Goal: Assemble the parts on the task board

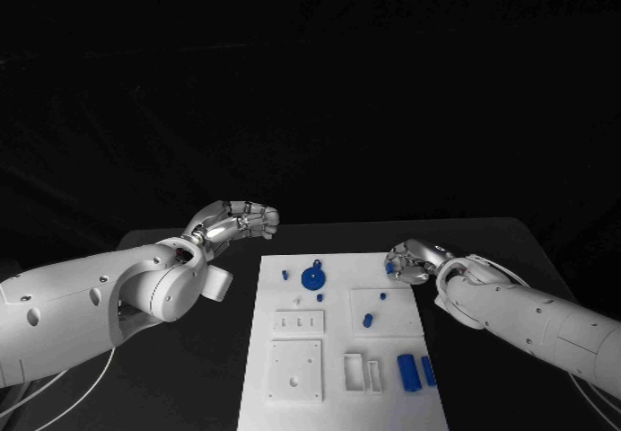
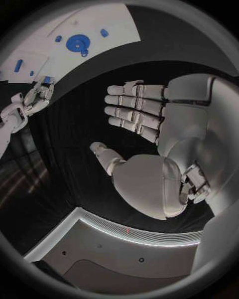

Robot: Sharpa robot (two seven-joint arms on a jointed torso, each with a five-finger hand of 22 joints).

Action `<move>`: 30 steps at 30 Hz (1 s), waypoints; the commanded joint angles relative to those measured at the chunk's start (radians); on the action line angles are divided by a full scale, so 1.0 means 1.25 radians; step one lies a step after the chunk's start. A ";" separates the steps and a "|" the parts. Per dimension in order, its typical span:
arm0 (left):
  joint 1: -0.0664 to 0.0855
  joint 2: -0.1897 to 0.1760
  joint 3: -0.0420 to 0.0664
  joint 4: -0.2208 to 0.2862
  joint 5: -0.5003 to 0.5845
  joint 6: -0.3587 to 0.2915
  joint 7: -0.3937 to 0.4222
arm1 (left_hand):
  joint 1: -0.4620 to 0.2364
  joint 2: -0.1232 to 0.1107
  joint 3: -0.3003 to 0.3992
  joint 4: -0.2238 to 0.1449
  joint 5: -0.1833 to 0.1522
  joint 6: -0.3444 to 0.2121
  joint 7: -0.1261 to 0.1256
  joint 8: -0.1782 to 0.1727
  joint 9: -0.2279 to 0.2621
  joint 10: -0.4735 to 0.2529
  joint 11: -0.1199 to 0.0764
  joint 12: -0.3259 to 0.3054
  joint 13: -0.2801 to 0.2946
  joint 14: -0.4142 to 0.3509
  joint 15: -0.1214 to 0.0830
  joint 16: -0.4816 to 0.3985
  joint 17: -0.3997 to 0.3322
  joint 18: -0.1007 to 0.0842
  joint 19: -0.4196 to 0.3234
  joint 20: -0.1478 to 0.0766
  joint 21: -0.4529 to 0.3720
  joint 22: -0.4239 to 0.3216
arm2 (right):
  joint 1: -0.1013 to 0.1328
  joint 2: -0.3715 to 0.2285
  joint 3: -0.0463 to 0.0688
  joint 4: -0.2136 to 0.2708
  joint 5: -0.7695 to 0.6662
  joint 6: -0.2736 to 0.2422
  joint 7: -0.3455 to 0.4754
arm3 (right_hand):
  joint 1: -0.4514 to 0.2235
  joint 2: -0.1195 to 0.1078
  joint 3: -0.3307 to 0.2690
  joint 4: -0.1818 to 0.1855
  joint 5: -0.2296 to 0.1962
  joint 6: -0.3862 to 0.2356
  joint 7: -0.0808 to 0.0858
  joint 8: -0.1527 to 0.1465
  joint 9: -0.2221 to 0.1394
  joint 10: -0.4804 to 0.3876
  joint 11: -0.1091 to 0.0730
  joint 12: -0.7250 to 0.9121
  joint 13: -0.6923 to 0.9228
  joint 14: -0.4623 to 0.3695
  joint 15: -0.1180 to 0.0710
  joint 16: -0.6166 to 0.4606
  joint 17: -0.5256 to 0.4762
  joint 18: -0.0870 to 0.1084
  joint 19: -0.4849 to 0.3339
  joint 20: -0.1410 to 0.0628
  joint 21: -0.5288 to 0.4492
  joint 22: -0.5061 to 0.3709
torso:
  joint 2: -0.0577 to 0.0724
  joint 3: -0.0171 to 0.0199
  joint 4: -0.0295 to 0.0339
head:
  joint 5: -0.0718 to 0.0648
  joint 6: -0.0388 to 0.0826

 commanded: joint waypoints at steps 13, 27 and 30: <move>0.001 0.001 0.001 0.002 -0.044 0.020 -0.035 | -0.017 0.012 -0.002 -0.016 -0.003 0.028 0.008 0.004 -0.001 0.071 -0.025 0.022 0.008 0.096 -0.032 0.059 0.022 0.026 0.063 -0.023 0.036 0.021 | 0.002 -0.026 0.000 0.078 -0.012 -0.050 -0.051 | -0.004 0.008 0.013 -0.011 -0.003 0.056 0.009 0.028 0.026 0.013 -0.019 0.011 0.009 0.002 -0.019 -0.005 0.003 0.068 -0.005 -0.002 0.007 0.013 | 0.000 -0.0002 -0.0005 | -0.002 0.000; 0.002 0.088 0.001 -0.087 -0.178 0.032 -0.273 | -0.055 0.005 -0.044 -0.026 -0.006 0.156 -0.045 0.022 0.011 0.301 -0.136 0.171 0.115 0.316 -0.193 0.384 0.205 0.037 0.273 -0.151 0.294 0.022 | 0.057 -0.041 0.000 0.281 -0.113 -0.005 -0.296 | -0.003 -0.001 0.022 -0.022 0.001 0.066 0.005 0.032 0.036 0.034 -0.023 0.023 0.020 0.004 -0.023 -0.007 0.002 0.068 0.000 -0.004 0.007 0.012 | -0.031 -0.0027 -0.0132 | 0.008 0.007; 0.002 0.125 0.000 -0.119 -0.216 0.061 -0.329 | -0.066 0.000 -0.043 -0.017 -0.007 0.173 -0.053 0.017 0.013 0.306 -0.145 0.208 0.149 0.317 -0.209 0.433 0.225 0.031 0.276 -0.172 0.343 0.021 | 0.059 -0.026 0.000 0.306 -0.121 0.009 -0.347 | -0.004 -0.002 0.024 -0.022 0.002 0.067 0.005 0.032 0.036 0.035 -0.024 0.023 0.020 0.005 -0.024 -0.007 0.002 0.068 0.001 -0.004 0.006 0.011 | -0.043 -0.0044 -0.0154 | 0.013 0.007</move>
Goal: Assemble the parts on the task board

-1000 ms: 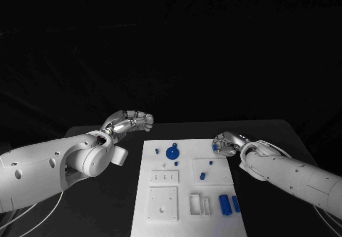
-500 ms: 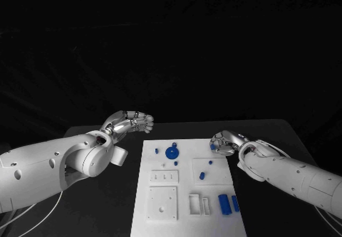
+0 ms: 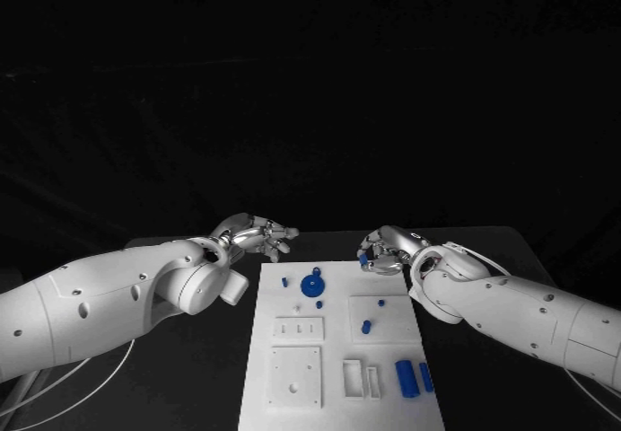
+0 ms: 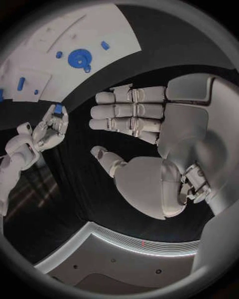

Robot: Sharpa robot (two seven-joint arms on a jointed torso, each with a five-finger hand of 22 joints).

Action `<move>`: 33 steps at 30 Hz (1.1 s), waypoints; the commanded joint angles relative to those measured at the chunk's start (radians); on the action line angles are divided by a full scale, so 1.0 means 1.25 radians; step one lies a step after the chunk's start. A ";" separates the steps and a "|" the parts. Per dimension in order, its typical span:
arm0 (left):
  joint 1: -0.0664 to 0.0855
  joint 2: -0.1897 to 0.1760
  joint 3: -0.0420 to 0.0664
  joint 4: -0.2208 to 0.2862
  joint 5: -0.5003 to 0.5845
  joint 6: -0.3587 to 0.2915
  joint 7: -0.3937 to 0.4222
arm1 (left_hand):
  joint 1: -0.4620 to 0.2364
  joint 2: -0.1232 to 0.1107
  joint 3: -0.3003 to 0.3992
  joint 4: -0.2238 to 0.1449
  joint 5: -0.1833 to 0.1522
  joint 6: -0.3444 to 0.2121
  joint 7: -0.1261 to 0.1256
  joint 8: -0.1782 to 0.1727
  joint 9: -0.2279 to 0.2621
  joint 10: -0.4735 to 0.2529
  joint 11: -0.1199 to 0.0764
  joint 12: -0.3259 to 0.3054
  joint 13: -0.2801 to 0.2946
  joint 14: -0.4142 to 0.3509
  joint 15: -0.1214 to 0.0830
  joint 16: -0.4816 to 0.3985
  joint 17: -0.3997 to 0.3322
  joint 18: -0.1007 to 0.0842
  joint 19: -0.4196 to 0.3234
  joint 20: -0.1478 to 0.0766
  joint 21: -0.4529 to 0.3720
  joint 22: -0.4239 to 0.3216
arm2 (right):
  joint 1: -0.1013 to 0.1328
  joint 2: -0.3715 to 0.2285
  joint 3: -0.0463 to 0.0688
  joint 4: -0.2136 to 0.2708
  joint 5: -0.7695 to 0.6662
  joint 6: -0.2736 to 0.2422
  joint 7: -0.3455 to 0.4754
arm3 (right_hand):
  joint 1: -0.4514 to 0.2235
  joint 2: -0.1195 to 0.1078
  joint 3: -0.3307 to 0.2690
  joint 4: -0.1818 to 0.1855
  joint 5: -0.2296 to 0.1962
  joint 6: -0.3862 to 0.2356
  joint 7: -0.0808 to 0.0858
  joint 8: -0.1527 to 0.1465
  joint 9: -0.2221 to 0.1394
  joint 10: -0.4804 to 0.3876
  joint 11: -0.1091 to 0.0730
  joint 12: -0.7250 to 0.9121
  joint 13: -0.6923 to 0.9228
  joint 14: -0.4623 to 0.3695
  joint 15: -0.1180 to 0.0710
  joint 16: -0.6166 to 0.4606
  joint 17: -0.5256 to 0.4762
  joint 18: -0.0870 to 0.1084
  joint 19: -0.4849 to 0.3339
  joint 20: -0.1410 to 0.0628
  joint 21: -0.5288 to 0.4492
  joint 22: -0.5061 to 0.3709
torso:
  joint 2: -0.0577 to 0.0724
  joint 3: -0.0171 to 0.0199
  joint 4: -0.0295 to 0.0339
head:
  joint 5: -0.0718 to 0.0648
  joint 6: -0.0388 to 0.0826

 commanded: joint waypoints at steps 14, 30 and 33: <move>0.001 0.137 -0.014 -0.120 -0.142 0.066 -0.231 | -0.093 -0.035 0.013 0.096 -0.012 -0.008 0.012 -0.039 -0.002 -0.079 0.016 0.012 0.046 -0.055 0.012 0.010 -0.024 -0.031 -0.065 -0.027 0.036 0.008 | 0.001 0.065 0.000 0.095 -0.131 0.034 -0.219 | 0.002 -0.009 0.018 -0.004 0.004 0.043 0.030 0.013 0.029 0.007 -0.001 -0.002 -0.002 0.001 -0.006 -0.008 -0.002 0.055 0.005 -0.003 0.001 0.010 | -0.062 -0.0098 -0.0072 | 0.021 -0.014; 0.000 0.160 -0.025 -0.120 -0.192 0.122 -0.282 | -0.086 -0.034 0.020 0.122 -0.012 0.013 0.005 -0.027 0.006 -0.064 0.016 -0.023 0.039 -0.055 0.019 -0.009 -0.043 -0.029 -0.074 -0.019 0.026 0.005 | 0.000 0.093 0.000 0.118 -0.167 0.013 -0.233 | 0.001 -0.016 0.031 -0.004 0.010 0.047 0.029 0.010 0.031 0.013 -0.002 -0.001 0.000 0.003 -0.007 -0.010 -0.003 0.055 0.008 -0.001 0.000 0.008 | -0.064 -0.0106 -0.0068 | 0.027 -0.015; 0.000 0.161 -0.025 -0.120 -0.189 0.121 -0.278 | -0.082 -0.029 0.019 0.121 -0.011 0.016 0.003 -0.026 0.007 -0.061 0.015 -0.025 0.039 -0.054 0.020 -0.009 -0.044 -0.029 -0.074 -0.019 0.026 0.005 | 0.000 0.096 0.000 0.119 -0.169 0.014 -0.233 | 0.001 -0.016 0.032 -0.004 0.011 0.047 0.029 0.010 0.032 0.013 -0.002 -0.001 0.000 0.003 -0.007 -0.010 -0.003 0.055 0.008 -0.001 -0.001 0.008 | -0.063 -0.0104 -0.0074 | 0.028 -0.015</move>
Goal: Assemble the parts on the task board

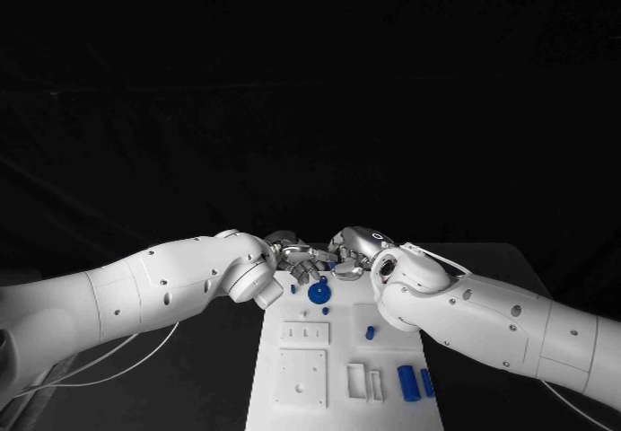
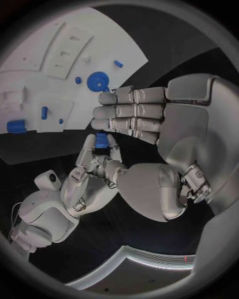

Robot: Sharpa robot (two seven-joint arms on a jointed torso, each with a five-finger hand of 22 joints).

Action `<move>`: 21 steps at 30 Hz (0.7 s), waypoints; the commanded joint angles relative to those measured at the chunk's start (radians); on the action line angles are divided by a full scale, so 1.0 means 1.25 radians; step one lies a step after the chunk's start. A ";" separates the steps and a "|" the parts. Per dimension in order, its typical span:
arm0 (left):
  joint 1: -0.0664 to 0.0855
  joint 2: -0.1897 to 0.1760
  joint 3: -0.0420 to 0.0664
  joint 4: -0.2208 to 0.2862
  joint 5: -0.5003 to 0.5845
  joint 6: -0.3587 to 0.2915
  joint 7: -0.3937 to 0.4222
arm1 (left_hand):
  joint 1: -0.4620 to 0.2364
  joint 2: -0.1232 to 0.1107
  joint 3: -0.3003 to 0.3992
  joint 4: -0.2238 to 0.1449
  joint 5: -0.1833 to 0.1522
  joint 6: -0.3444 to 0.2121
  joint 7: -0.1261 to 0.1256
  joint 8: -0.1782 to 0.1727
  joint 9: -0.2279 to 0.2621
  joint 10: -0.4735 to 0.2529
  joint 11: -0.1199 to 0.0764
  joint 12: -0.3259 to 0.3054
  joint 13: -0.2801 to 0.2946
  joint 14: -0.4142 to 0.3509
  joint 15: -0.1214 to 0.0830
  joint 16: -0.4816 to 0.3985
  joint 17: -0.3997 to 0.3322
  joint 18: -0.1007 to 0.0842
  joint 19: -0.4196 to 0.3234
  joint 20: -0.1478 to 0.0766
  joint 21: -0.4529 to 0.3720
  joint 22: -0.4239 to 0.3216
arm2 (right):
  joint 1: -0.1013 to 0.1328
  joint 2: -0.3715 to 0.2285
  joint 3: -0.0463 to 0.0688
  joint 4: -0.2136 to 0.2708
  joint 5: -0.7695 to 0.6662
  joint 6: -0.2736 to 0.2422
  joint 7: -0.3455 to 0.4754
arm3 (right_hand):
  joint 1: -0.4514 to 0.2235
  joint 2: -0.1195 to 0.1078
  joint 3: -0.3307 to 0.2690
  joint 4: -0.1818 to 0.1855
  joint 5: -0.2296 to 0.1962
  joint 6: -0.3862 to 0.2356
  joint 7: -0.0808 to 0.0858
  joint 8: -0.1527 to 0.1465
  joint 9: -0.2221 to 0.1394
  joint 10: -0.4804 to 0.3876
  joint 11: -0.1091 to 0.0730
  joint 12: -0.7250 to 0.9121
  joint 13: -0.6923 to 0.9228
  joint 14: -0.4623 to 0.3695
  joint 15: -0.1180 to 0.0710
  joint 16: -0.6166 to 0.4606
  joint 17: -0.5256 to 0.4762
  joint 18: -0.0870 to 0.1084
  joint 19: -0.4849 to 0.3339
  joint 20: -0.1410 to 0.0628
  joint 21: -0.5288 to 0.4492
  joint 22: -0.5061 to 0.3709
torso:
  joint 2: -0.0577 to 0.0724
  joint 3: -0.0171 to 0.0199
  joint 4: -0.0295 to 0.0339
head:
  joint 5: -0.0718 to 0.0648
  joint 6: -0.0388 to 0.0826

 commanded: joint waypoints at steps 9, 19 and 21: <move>0.001 0.009 0.000 0.004 -0.008 0.025 -0.008 | 0.006 0.016 -0.009 0.002 -0.002 0.013 -0.002 0.005 0.002 0.013 -0.001 -0.009 -0.001 0.001 0.005 -0.006 -0.003 -0.004 -0.007 -0.007 -0.004 0.005 | -0.001 0.007 0.000 0.004 -0.023 0.002 -0.009 | 0.001 -0.009 0.008 -0.001 0.005 0.041 0.035 0.009 0.032 0.005 0.001 -0.001 0.001 0.001 -0.005 -0.004 -0.002 0.054 0.006 0.003 -0.001 0.008 | 0.001 0.0008 -0.0009 | 0.003 0.000; 0.000 0.008 0.000 0.004 -0.004 0.010 0.002 | 0.023 0.073 -0.027 -0.013 -0.002 0.020 -0.004 0.005 0.003 0.026 -0.002 -0.025 0.000 0.003 0.005 -0.006 -0.008 -0.005 -0.009 -0.006 -0.005 0.006 | -0.001 0.006 -0.001 0.013 -0.024 0.007 -0.010 | -0.001 -0.011 0.011 0.000 0.009 0.042 0.035 0.008 0.033 0.007 0.001 -0.001 0.002 0.001 -0.005 -0.005 -0.002 0.054 0.007 0.003 -0.001 0.008 | 0.001 0.0005 -0.0010 | 0.003 -0.001; 0.000 0.008 0.000 0.003 -0.003 0.005 0.006 | 0.025 0.088 -0.030 -0.017 -0.001 0.021 -0.005 0.004 0.003 0.028 -0.002 -0.028 0.000 0.003 0.005 -0.007 -0.008 -0.005 -0.009 -0.006 -0.006 0.006 | -0.002 0.005 -0.002 0.015 -0.024 0.008 -0.010 | -0.001 -0.011 0.011 0.000 0.009 0.042 0.035 0.008 0.033 0.007 0.001 -0.001 0.002 0.001 -0.005 -0.005 -0.002 0.054 0.007 0.003 -0.001 0.008 | 0.002 0.0007 -0.0013 | 0.003 -0.001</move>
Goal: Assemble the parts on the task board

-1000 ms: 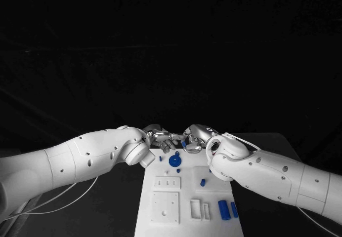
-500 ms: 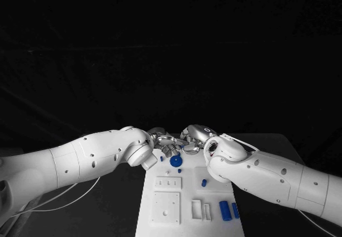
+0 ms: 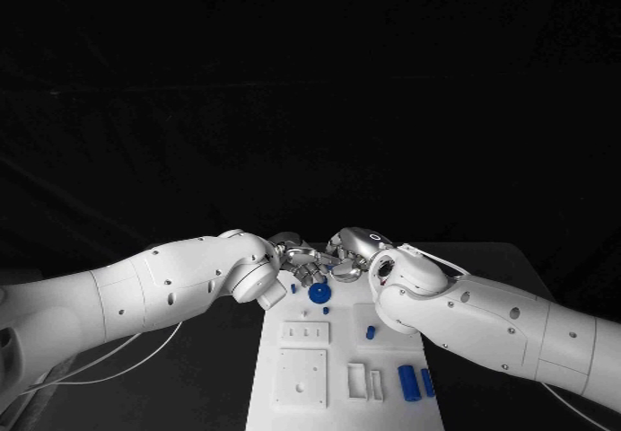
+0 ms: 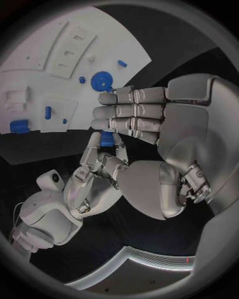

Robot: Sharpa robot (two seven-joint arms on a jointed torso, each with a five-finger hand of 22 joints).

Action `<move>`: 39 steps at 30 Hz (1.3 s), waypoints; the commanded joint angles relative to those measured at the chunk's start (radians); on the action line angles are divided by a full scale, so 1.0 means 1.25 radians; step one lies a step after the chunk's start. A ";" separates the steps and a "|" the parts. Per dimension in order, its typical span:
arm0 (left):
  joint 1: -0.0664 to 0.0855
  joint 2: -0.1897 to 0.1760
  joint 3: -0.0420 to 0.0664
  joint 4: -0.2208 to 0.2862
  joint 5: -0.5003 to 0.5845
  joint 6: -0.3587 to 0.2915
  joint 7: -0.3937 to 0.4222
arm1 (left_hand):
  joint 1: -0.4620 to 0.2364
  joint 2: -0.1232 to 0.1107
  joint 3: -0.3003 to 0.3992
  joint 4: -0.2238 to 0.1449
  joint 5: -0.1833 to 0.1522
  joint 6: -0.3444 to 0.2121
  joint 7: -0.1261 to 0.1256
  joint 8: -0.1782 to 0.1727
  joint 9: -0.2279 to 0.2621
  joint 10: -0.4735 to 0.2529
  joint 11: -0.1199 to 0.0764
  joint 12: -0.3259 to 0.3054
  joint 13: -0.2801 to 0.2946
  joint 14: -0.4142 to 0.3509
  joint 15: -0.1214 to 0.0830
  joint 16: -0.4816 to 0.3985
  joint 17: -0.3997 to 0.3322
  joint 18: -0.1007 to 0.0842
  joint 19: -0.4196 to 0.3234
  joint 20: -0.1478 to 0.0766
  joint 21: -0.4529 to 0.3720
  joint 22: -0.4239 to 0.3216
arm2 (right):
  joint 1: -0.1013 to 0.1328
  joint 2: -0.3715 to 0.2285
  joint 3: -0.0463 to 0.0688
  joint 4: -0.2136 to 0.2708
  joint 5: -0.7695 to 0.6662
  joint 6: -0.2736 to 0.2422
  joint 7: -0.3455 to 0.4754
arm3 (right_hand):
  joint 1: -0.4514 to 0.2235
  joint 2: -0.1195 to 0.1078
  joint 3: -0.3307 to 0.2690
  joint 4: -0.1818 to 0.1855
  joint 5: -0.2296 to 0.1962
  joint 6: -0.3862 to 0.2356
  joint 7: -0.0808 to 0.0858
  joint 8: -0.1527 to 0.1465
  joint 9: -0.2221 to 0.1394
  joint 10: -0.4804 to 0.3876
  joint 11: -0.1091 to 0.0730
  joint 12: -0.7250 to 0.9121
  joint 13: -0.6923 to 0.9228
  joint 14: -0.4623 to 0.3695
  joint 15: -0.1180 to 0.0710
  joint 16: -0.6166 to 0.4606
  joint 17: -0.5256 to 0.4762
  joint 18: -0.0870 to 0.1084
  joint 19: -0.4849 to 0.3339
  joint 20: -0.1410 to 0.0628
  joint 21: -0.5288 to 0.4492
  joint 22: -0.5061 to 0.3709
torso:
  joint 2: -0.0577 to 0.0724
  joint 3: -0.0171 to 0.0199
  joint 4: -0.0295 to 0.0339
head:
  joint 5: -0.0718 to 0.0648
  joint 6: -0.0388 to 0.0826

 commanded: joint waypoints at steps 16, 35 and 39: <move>-0.001 0.006 0.000 -0.004 0.009 0.004 0.017 | 0.073 0.088 0.091 -0.052 -0.003 0.016 -0.002 0.001 0.003 0.025 -0.001 -0.022 0.004 -0.001 0.010 -0.005 -0.007 -0.009 -0.009 -0.004 -0.005 0.009 | -0.002 -0.001 -0.001 0.009 -0.013 0.010 -0.002 | 0.000 -0.008 0.007 0.000 0.005 0.041 0.036 0.008 0.033 0.007 0.000 -0.001 0.001 0.001 -0.005 -0.005 -0.001 0.049 0.006 0.002 -0.002 0.008 | 0.001 -0.0003 0.0007 | 0.001 -0.002; -0.002 0.003 0.000 -0.004 0.006 0.009 0.013 | 0.066 0.083 0.148 -0.101 0.000 0.027 -0.006 0.003 0.007 0.039 -0.004 -0.032 0.011 0.000 0.010 -0.003 -0.009 -0.011 -0.007 -0.004 0.001 0.013 | -0.006 -0.006 -0.001 0.006 -0.016 0.007 -0.003 | -0.001 -0.008 0.008 0.000 0.006 0.041 0.036 0.007 0.034 0.009 0.000 0.000 0.003 0.001 -0.005 -0.005 -0.002 0.049 0.007 0.002 -0.002 0.008 | 0.002 -0.0004 0.0012 | 0.002 -0.004; -0.002 0.002 0.000 -0.005 0.006 0.004 0.010 | 0.077 0.082 0.165 -0.126 0.023 0.031 -0.008 0.004 0.008 0.043 -0.005 -0.034 0.013 0.002 0.009 -0.002 -0.010 -0.012 -0.006 -0.004 0.002 0.013 | -0.007 -0.010 -0.001 0.011 -0.014 0.005 -0.002 | -0.001 -0.008 0.008 0.000 0.006 0.041 0.036 0.007 0.034 0.009 0.000 0.000 0.002 0.001 -0.005 -0.006 -0.002 0.049 0.007 0.002 -0.002 0.008 | 0.002 0.0000 0.0012 | 0.003 -0.005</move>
